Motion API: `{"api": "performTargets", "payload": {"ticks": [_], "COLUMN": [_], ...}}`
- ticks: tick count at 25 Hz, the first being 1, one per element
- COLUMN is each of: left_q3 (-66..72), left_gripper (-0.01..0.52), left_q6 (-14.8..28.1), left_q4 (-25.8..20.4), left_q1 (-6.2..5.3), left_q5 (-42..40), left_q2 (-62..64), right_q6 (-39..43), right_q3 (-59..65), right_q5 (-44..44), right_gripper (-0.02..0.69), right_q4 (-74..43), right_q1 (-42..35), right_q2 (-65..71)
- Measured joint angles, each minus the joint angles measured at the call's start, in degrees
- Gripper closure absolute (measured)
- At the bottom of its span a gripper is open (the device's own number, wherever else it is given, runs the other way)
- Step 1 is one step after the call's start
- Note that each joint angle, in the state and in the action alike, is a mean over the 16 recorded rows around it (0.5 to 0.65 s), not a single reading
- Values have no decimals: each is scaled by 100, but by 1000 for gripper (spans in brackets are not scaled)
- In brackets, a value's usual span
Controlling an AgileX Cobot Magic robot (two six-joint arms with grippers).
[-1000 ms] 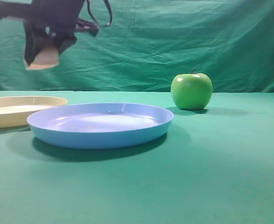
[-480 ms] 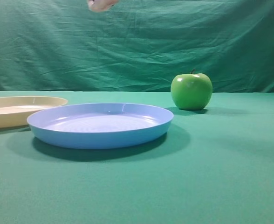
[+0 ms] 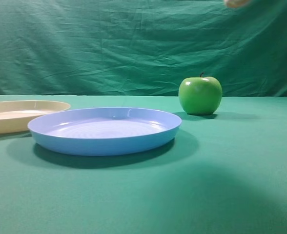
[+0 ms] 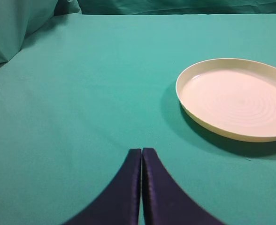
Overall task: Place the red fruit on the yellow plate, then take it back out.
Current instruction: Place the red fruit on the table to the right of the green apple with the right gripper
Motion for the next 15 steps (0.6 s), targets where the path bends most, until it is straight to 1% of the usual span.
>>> {"api": "performTargets", "payload": {"ticks": [7,9,12,15], "left_q3": [0,0,0,0], "left_gripper": [514,514,514,514], "left_q6": [0,0,0,0], "left_q4": [0,0,0,0], "left_q1": [0,0,0,0], "left_q5": [0,0,0,0], "left_q2": [0,0,0,0], "right_q6": [6,6,6,6], "right_q3": [854,974,1062,1080], "right_q5": [-1142,-1416,-1727,-1923], "right_gripper": [466,453,410,348], "right_q4": [-6,-6,-6,-6], "right_q1": [-102,-103,-105,-111], "right_q2": [350,508,751,963]}}
